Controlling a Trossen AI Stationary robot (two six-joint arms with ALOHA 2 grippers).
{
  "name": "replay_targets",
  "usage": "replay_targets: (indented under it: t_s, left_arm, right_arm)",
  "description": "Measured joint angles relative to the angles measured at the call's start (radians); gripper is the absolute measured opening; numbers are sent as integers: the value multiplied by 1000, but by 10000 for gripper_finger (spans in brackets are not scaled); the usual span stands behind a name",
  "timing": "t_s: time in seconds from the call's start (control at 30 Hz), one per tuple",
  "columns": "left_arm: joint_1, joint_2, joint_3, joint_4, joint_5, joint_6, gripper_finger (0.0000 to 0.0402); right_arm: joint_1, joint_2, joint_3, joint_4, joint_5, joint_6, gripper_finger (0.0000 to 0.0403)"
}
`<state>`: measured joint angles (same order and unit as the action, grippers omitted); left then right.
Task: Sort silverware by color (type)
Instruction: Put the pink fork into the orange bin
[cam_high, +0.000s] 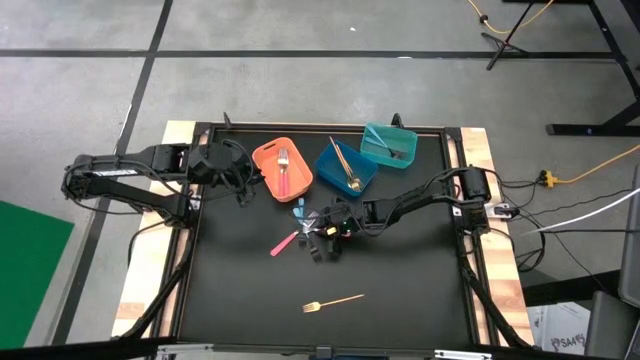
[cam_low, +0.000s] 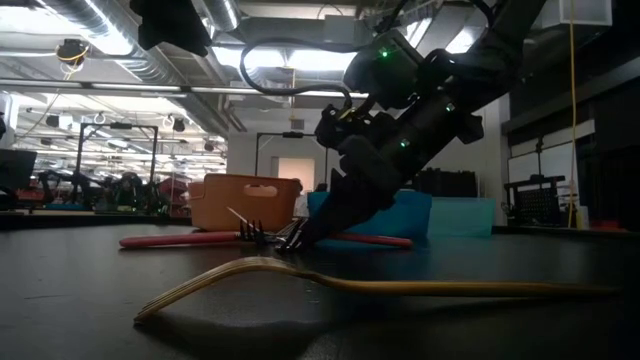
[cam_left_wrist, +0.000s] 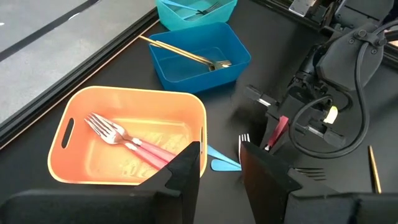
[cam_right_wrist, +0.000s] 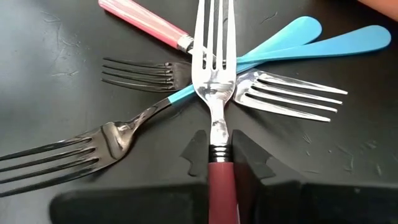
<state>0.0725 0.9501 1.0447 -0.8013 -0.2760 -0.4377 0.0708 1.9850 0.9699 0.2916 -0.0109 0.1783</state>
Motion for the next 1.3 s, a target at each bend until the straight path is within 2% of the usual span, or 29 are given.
replay_targets:
  t_s: [0.4, 0.6, 0.87, 1.03, 1.3]
  left_arm:
    - [0, 0, 0, 0, 0, 0, 108]
    - [0, 0, 0, 1, 0, 0, 108]
    - [0, 0, 0, 2, 0, 0, 108]
    - [0, -16, 0, 1, -7, 2, 108]
    - [0, -116, 1, -6, -82, 3, 108]
  right_arm:
    - [0, -17, -1, -4, -3, 0, 20]
    - [0, -36, 4, 15, -42, 0, 20]
    - [1, -39, 118, 19, -48, 0, 23]
    - [-3, -39, 211, 3, 29, 0, 24]
    - [-57, -40, 332, -91, 192, 3, 25]
